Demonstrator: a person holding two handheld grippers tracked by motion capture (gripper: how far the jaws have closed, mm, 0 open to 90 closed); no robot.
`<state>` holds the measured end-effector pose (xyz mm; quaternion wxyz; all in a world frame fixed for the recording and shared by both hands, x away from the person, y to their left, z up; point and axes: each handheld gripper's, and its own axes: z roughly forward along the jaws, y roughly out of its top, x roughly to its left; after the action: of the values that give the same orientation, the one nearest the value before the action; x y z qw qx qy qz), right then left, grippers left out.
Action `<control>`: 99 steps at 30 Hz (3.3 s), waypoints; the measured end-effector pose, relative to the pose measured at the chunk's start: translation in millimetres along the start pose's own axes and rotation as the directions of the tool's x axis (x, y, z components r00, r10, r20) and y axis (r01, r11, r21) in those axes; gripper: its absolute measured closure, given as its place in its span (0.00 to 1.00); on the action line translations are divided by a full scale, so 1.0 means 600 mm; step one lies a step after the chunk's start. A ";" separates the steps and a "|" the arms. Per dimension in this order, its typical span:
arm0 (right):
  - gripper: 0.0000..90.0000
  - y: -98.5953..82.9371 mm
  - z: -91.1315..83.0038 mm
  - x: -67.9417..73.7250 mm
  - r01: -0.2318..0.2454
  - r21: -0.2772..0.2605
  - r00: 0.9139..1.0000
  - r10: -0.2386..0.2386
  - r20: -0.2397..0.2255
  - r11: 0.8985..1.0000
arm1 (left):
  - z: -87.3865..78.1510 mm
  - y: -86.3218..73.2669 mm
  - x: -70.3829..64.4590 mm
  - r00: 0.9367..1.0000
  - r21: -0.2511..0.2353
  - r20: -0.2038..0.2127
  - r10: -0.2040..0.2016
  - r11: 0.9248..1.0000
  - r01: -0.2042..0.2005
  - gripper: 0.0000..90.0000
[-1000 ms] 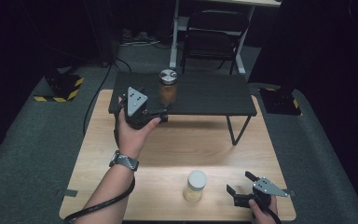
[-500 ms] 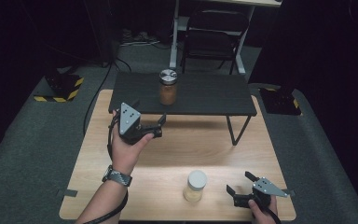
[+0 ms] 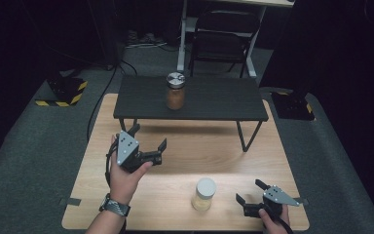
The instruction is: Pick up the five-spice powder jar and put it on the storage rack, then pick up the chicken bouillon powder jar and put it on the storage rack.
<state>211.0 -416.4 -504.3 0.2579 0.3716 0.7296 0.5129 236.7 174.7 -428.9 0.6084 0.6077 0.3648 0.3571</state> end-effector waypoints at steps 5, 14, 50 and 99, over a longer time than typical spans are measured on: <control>0.00 0.000 0.000 0.001 0.005 0.001 1.000 -0.005 -0.002 1.000 | -0.019 -0.030 0.000 1.000 0.009 0.010 -0.003 1.000 0.003 0.00; 0.00 0.000 0.000 0.001 0.005 0.001 1.000 -0.005 -0.003 1.000 | -0.053 -0.081 -0.005 0.999 0.047 0.029 -0.019 0.999 0.017 0.00; 0.00 0.004 0.001 0.009 0.011 0.016 1.000 -0.011 0.006 1.000 | -0.080 -0.152 -0.015 0.997 0.294 0.073 0.005 0.956 -0.026 0.00; 0.00 0.017 -0.027 0.023 0.006 -0.063 1.000 -0.008 -0.023 0.998 | -0.071 -0.145 -0.014 0.994 0.323 0.104 0.015 0.945 -0.048 0.00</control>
<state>193.7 -412.4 -489.4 0.2628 0.3548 0.7174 0.5389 194.4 187.5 -515.4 0.5119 0.7224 0.3778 0.2709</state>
